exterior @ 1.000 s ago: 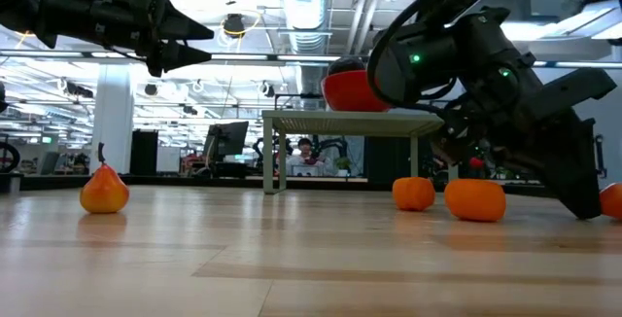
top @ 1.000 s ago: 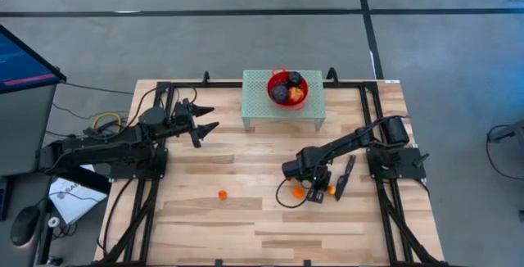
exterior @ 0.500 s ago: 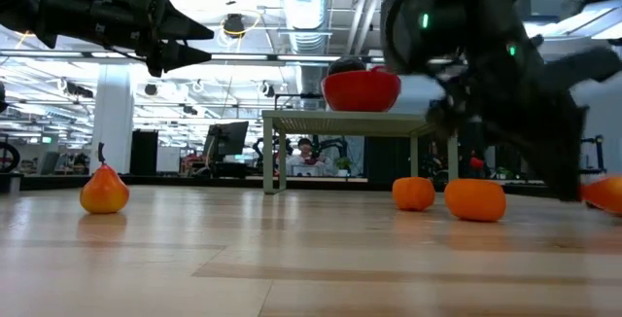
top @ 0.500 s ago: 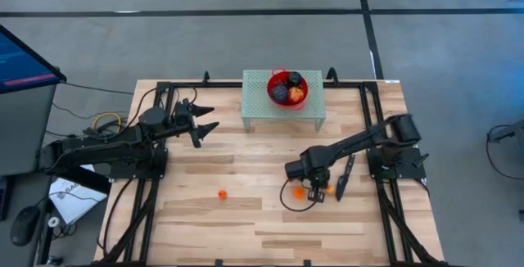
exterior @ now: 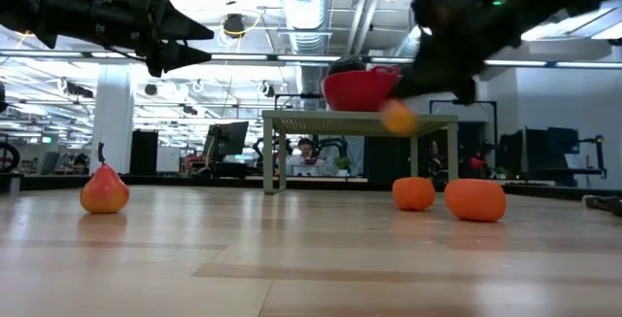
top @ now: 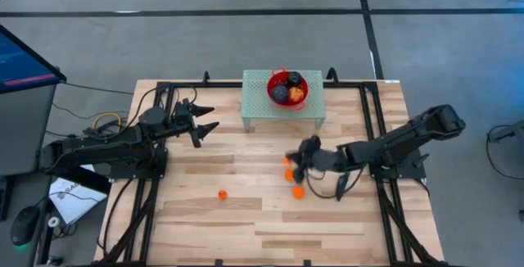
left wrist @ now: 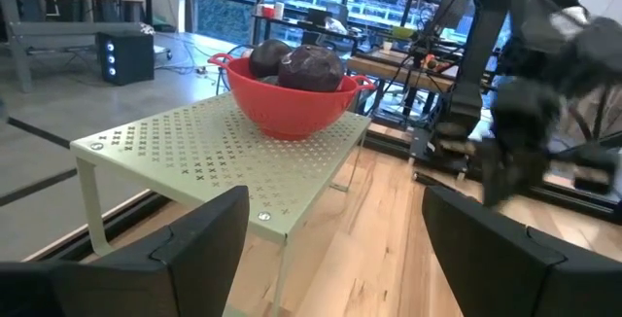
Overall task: Pick & Place Fruit
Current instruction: Put the right orange pear into the red strainer bowl on the shelf, then put the orange pear into the red strainer bowl on the shelf
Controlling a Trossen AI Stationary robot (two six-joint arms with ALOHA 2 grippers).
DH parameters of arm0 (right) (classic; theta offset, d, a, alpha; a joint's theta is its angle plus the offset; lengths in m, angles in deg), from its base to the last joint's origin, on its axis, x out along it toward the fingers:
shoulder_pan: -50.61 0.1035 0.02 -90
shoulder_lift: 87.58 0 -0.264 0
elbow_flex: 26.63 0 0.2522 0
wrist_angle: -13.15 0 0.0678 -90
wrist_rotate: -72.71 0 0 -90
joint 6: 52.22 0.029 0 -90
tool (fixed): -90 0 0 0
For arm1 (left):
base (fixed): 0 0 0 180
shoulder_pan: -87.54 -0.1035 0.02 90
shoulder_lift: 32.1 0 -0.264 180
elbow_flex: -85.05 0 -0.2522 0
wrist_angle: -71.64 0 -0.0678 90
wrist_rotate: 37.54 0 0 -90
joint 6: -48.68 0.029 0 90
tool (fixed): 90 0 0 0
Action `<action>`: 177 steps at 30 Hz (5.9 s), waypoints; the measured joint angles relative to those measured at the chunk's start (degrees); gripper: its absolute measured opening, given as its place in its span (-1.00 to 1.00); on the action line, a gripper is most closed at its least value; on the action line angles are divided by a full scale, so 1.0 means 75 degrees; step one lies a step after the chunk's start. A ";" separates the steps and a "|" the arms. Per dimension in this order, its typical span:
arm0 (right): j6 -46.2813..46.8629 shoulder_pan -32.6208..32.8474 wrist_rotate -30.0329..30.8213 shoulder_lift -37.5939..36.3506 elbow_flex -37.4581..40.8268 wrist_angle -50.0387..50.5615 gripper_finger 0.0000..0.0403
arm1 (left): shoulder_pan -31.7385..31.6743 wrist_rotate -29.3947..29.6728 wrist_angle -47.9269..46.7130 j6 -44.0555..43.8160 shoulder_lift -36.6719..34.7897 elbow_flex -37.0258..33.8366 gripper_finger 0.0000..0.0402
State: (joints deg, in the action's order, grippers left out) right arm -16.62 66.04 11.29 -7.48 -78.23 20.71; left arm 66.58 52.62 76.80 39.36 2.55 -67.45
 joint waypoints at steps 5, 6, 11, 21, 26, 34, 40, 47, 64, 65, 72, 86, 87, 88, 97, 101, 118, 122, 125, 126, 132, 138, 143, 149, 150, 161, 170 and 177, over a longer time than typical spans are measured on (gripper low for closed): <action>-0.2148 -0.0585 0.1578 -0.0008 0.0435 -0.3639 -1.00 | 0.0001 0.0000 0.0003 0.0000 0.0000 0.0000 0.50; -0.2626 -0.0740 0.1592 -0.0004 0.0441 -0.4155 -1.00 | 0.0002 0.0000 0.0003 0.0000 0.0000 0.0000 0.50; -0.4307 -0.1546 0.2264 0.0008 0.0179 -0.5472 -1.00 | 0.0002 0.0002 0.0001 0.0000 0.0000 0.0000 0.50; -0.3928 -0.3020 0.3402 -0.1542 0.0029 -0.3548 -1.00 | 0.0002 0.0003 0.0003 0.0000 0.0003 0.0000 0.50; -0.2985 -0.3713 0.2367 -0.1477 0.0032 -0.2729 -1.00 | 0.0002 0.0003 0.0009 0.0003 0.0003 0.0000 0.50; -0.2935 -0.4377 0.2019 -0.1020 0.0029 -0.2895 -1.00 | 0.0002 0.0003 0.0017 0.0002 0.0003 0.0000 0.50; -0.2934 -0.4437 0.1958 -0.1024 0.0029 -0.2846 -1.00 | 0.0002 0.0003 0.0033 0.0002 0.0003 0.0000 0.50; -0.2673 -0.4381 0.1839 -0.1024 0.0029 -0.2302 -1.00 | 0.0002 0.0003 0.0067 0.0003 0.0003 0.0000 0.50; -0.2672 -0.4394 0.1732 -0.1024 0.0028 -0.2259 -0.61 | 0.0002 0.0003 0.0070 0.0003 0.0003 0.0000 0.50; -0.2672 -0.4394 0.1669 -0.1024 0.0029 -0.2279 -0.57 | 0.0002 0.0003 0.0070 0.0003 0.0003 0.0000 0.50; -0.3153 -0.4388 0.1244 -0.1029 0.0023 -0.2850 -0.34 | 0.0002 0.0003 0.0067 0.0003 0.0003 0.0000 0.50; -0.4800 -0.2164 0.1160 -0.3076 0.0020 -0.2770 -0.16 | 0.0002 -0.0043 -0.0127 0.0003 0.0003 0.0000 0.50; -0.4799 -0.1886 0.1156 -0.3126 0.0020 -0.2624 -0.17 | -0.0001 -0.0095 -0.0141 0.0003 0.0000 0.0000 0.50; -0.4734 -0.1611 0.1154 -0.3157 0.0020 -0.2426 -0.18 | -0.0001 -0.0153 -0.0149 0.0003 0.0001 0.0000 0.50; -0.2441 0.0121 0.0748 -0.2440 0.0023 -0.0612 -0.27 | -0.0001 -0.0398 -0.0232 0.0002 0.0002 0.0000 0.50; -0.1641 0.0263 0.0588 -0.1709 0.0023 -0.0756 -0.27 | -0.0001 -0.1584 -0.0770 0.0006 0.0000 0.0000 0.50; -0.1605 -0.0881 0.0565 -0.0138 0.0023 -0.1770 -0.23 | 0.4388 -0.1521 -0.2899 0.1535 0.1118 0.0000 0.32; -0.1619 -0.0980 0.0563 -0.0196 0.0021 -0.1862 -0.26 | 0.4805 -0.0730 -0.2643 0.2097 0.2292 -0.0003 0.20; -0.1621 -0.0981 0.0562 -0.0225 0.0023 -0.1798 -0.28 | 0.4790 -0.1193 -0.1556 0.2138 0.3133 -0.0003 0.15; -0.1621 -0.0981 0.0562 -0.0233 0.0023 -0.1858 -0.29 | 0.4790 -0.1298 -0.1087 0.2150 0.3425 -0.0003 0.15; -0.1608 -0.0845 0.0562 -0.0243 0.0023 -0.2051 -0.33 | 0.4738 -0.1954 0.0522 0.2221 0.4959 -0.0001 0.13; -0.1600 -0.0697 0.0551 -0.0243 0.0023 -0.2158 -0.34 | 0.4301 -0.2651 0.0658 0.2537 0.5249 -0.0005 0.03; -0.1600 -0.0716 0.0556 -0.0243 0.0023 -0.2233 -0.33 | 0.4195 -0.2751 0.1364 0.2655 0.5294 -0.0313 -0.12; -0.1599 -0.0716 0.0556 -0.0243 0.0023 -0.2273 -0.36 | 0.4189 -0.2893 0.2552 0.2597 0.5919 -0.0592 -0.26; -0.1577 -0.0716 0.0556 -0.0243 0.0023 -0.2285 -0.36 | 0.4169 -0.2984 0.2684 0.2589 0.6041 -0.0597 -0.27; -0.1068 -0.0701 0.0556 -0.0243 0.0023 -0.2275 -0.37 | 0.3697 -0.3759 0.3160 0.2611 0.6414 -0.0589 -0.47; -0.0874 -0.0678 0.0556 -0.0243 0.0023 -0.2273 -0.37 | 0.3688 -0.3948 0.3318 0.2758 0.6467 -0.0589 -0.71; -0.0798 -0.0605 0.0556 -0.0240 0.0023 -0.2335 -0.37 | 0.3540 -0.4245 0.3324 0.2757 0.6508 -0.0586 -0.88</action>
State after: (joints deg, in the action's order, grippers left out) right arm -22.61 61.51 15.46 -9.28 -78.06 3.20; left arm 93.12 20.79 101.73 60.04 51.36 -71.85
